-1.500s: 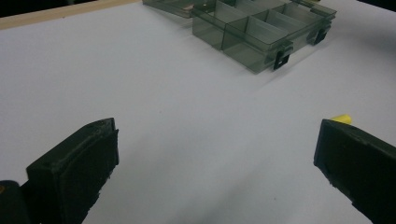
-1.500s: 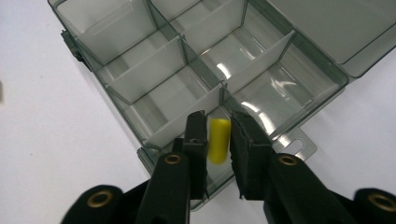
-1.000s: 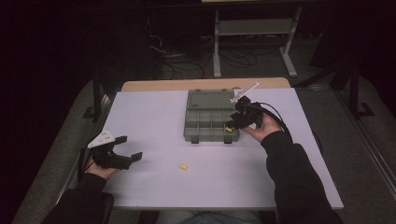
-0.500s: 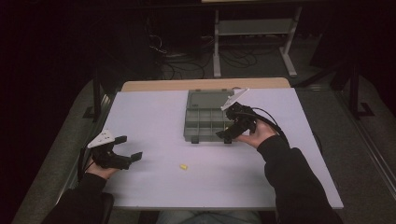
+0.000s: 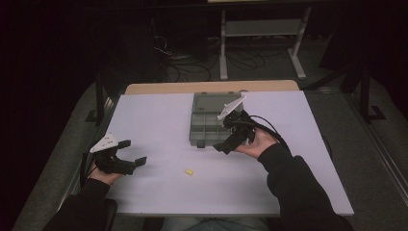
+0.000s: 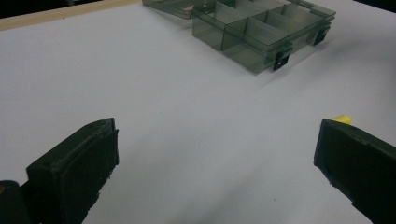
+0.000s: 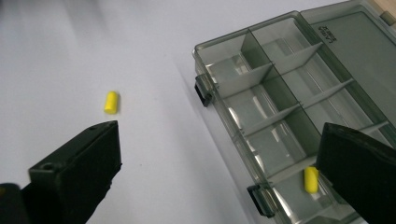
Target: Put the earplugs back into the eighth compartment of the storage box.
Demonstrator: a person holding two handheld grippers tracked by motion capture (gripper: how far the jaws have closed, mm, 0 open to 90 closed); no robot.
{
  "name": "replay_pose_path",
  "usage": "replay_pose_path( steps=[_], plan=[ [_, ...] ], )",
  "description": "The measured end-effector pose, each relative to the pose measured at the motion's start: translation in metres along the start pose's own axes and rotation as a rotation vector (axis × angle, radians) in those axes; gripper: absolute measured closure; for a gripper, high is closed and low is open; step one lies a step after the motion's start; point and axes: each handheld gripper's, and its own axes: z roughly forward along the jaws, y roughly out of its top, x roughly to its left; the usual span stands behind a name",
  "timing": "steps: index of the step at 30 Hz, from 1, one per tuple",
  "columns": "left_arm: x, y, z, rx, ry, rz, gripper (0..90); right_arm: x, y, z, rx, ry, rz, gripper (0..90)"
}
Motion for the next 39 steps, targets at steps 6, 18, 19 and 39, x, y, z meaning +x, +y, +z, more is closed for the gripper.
replay_pose_path(
  steps=[6,18,19,39],
  plan=[
    [0.000,0.000,0.000,0.000,0.000,-0.002,0.0,0.006,0.003,0.005,-0.002,0.021,-0.013,0.0],
    [0.000,0.000,0.000,0.000,-0.002,0.001,0.0,0.021,0.009,0.019,0.011,0.069,-0.054,0.0],
    [0.000,0.000,0.000,0.001,-0.002,0.001,0.0,0.023,0.009,0.022,0.014,0.075,-0.055,0.0],
    [0.000,0.000,0.000,0.001,-0.006,0.001,0.0,0.054,0.011,0.069,0.061,0.171,-0.116,1.4]
  ],
)
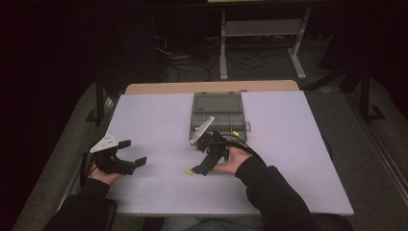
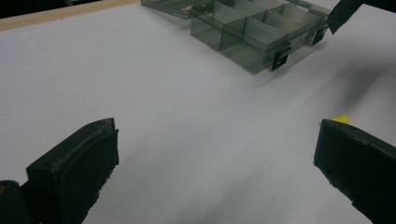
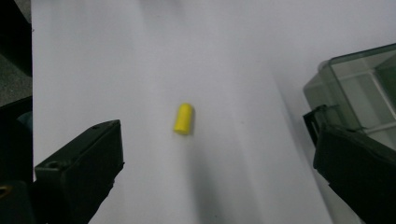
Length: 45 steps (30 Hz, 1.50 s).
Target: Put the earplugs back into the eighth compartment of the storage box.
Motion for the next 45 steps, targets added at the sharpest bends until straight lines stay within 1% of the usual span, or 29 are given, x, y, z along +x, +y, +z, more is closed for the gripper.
replay_pose_path(
  steps=[5,7,12,15,17,18,20,25,27,30,33,36,39,45],
  plan=[
    [0.000,0.000,0.000,0.000,-0.001,0.001,0.0,0.004,0.001,0.014,0.018,0.013,-0.014,3.3],
    [0.000,0.000,0.000,0.000,-0.001,0.002,0.0,0.007,0.002,0.019,0.029,0.016,-0.027,5.6],
    [0.000,0.000,0.000,0.001,-0.001,0.002,0.0,0.012,0.003,0.030,0.050,0.040,-0.051,11.5],
    [0.000,0.000,0.000,0.001,-0.003,0.003,0.0,0.013,0.003,0.034,0.053,0.052,-0.062,14.1],
    [0.000,0.000,0.000,0.003,-0.006,0.005,0.0,0.015,0.003,0.036,0.056,0.055,-0.064,18.2],
    [0.000,0.000,0.000,0.004,-0.006,0.007,0.0,0.015,0.003,0.037,0.055,0.064,-0.064,20.1],
    [-0.001,0.000,0.000,0.002,-0.005,0.005,0.0,0.017,0.003,0.039,0.058,0.069,-0.071,26.1],
    [0.000,0.000,0.000,0.001,-0.003,0.004,0.0,0.019,0.003,0.045,0.079,0.078,-0.082,36.5],
    [0.000,0.000,0.000,0.001,-0.003,0.004,0.0,0.019,0.003,0.047,0.080,0.071,-0.088,42.3],
    [0.000,0.000,0.000,0.002,-0.004,0.004,0.0,0.019,0.003,0.048,0.076,0.061,-0.083,50.5],
    [0.000,0.000,0.000,0.002,-0.003,0.003,0.0,0.019,0.003,0.051,0.079,0.039,-0.078,58.5],
    [0.000,0.000,0.000,0.002,-0.004,0.002,0.0,0.020,0.004,0.053,0.085,0.013,-0.073,70.6],
    [0.000,0.000,0.000,0.002,-0.004,0.004,0.0,0.019,0.004,0.054,0.091,0.002,-0.065,77.2],
    [0.000,0.000,0.001,0.002,-0.004,0.002,0.0,0.019,0.004,0.053,0.090,0.006,-0.056,78.3]
  ],
)
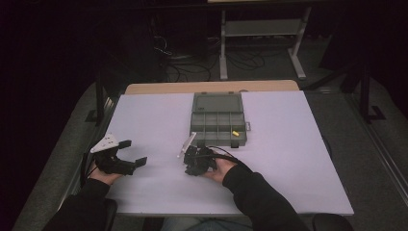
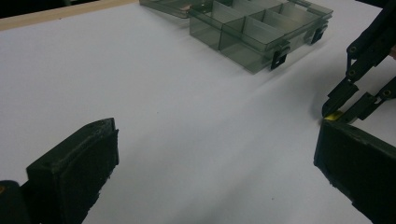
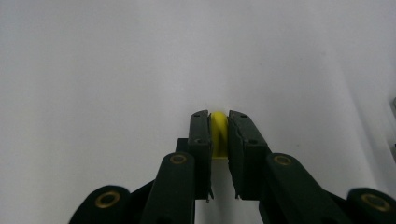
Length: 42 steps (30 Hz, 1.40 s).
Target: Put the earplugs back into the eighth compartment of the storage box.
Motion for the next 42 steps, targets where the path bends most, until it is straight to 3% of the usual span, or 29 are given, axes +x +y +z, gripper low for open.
replay_pose_path(
  steps=[26,33,42],
  plan=[
    [0.000,0.000,0.000,0.001,0.002,-0.001,0.0,-0.014,-0.006,-0.049,-0.070,-0.069,0.039,78.9],
    [0.000,0.000,0.000,0.002,0.002,0.000,0.0,-0.023,-0.009,-0.068,-0.080,-0.110,0.052,78.9],
    [0.000,0.000,0.000,0.003,0.003,0.003,0.0,-0.044,-0.024,-0.096,-0.084,-0.173,0.108,78.9]
  ],
)
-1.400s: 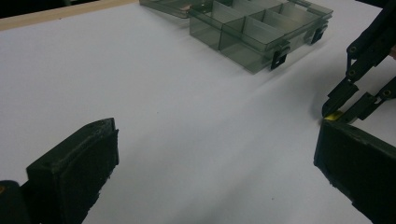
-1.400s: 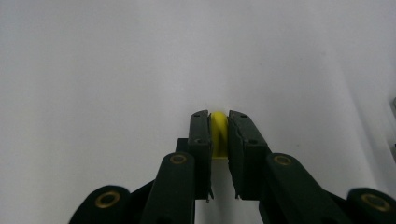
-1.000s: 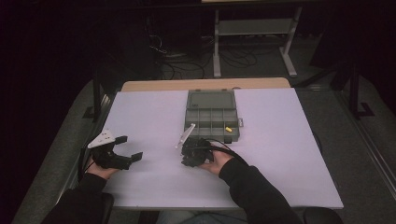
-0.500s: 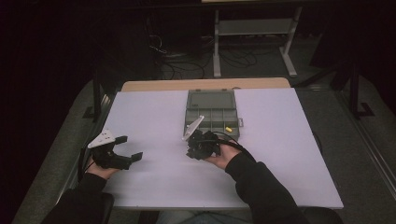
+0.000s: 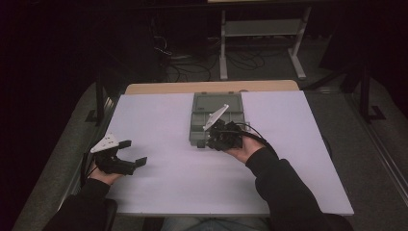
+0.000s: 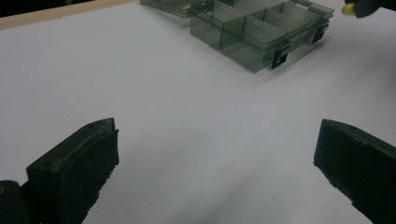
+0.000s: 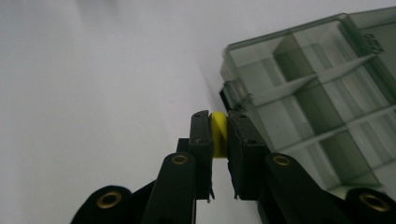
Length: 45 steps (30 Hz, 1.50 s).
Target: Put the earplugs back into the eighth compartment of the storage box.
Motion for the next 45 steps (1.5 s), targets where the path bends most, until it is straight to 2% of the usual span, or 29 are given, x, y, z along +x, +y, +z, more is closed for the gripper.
replay_pose_path(
  steps=[17,21,26,31,37,41,45],
  plan=[
    [0.000,0.000,0.000,0.000,0.001,-0.004,0.0,-0.034,-0.022,-0.019,-0.013,-0.066,0.092,78.8],
    [0.000,0.000,0.000,0.000,0.001,-0.003,0.0,-0.045,-0.029,-0.021,-0.015,-0.081,0.126,78.8],
    [0.000,0.000,0.000,0.000,-0.001,-0.002,0.0,-0.064,-0.039,-0.021,-0.016,-0.092,0.192,78.9],
    [0.000,0.000,0.000,0.000,0.000,-0.003,0.0,-0.077,-0.045,-0.016,-0.007,-0.095,0.246,78.9],
    [0.000,0.000,0.000,0.000,0.001,-0.003,0.0,-0.086,-0.050,-0.004,0.034,-0.094,0.272,78.8],
    [0.000,0.000,0.000,0.000,0.000,-0.002,0.0,-0.088,-0.051,0.002,0.058,-0.088,0.272,78.2],
    [0.000,0.000,0.000,-0.001,-0.002,-0.002,0.0,-0.087,-0.052,0.005,0.075,-0.084,0.275,69.3]
  ],
)
